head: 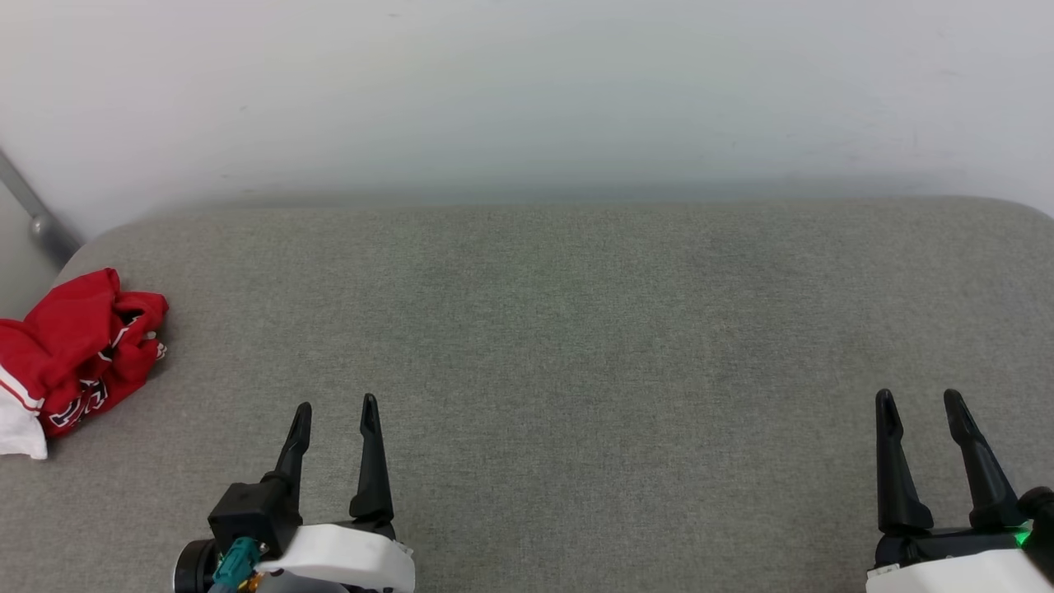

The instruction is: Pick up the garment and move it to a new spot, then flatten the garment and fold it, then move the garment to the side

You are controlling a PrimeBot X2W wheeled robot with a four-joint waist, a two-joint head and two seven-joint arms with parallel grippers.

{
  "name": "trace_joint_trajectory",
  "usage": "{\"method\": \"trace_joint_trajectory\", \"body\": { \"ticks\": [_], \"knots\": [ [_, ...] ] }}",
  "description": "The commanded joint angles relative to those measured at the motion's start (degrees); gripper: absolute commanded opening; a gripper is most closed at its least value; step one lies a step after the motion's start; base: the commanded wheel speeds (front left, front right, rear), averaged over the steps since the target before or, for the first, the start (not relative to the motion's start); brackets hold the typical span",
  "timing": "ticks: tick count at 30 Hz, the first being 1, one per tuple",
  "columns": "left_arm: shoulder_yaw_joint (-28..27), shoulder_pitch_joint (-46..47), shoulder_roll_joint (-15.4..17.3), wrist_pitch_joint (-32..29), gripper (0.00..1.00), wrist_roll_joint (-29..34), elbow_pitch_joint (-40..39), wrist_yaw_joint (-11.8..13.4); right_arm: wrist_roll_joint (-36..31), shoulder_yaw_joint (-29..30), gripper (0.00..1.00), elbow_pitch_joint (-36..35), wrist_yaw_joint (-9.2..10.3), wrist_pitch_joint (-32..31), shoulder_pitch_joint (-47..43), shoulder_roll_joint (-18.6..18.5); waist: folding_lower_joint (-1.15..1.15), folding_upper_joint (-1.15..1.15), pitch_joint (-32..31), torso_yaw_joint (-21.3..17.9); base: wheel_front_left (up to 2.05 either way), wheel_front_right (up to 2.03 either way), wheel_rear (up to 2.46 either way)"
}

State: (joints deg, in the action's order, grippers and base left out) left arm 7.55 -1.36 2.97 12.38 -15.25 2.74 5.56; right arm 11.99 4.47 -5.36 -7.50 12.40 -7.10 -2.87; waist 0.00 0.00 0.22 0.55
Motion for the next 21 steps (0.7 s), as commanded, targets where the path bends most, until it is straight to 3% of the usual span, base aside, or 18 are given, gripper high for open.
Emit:
{"method": "trace_joint_trajectory", "body": {
  "ticks": [1, 21],
  "knots": [
    [0.21, -0.33, -0.04, 0.49, 1.0, 0.96, -0.52, -0.06, -0.73, -0.12, 1.0, -0.65, 0.01, 0.43, -0.46, -0.02, 0.0, 0.0, -0.01, 0.01, 0.0, 0.0, 0.0],
    [1.07, -1.89, -0.1, 2.58, 1.0, 6.08, 0.31, 0.66, -3.71, -0.71, 1.0, 0.13, 0.02, 2.55, -2.6, 0.0, 0.0, 0.0, -0.15, 0.31, 0.0, 0.0, 0.0]
  ]
}}
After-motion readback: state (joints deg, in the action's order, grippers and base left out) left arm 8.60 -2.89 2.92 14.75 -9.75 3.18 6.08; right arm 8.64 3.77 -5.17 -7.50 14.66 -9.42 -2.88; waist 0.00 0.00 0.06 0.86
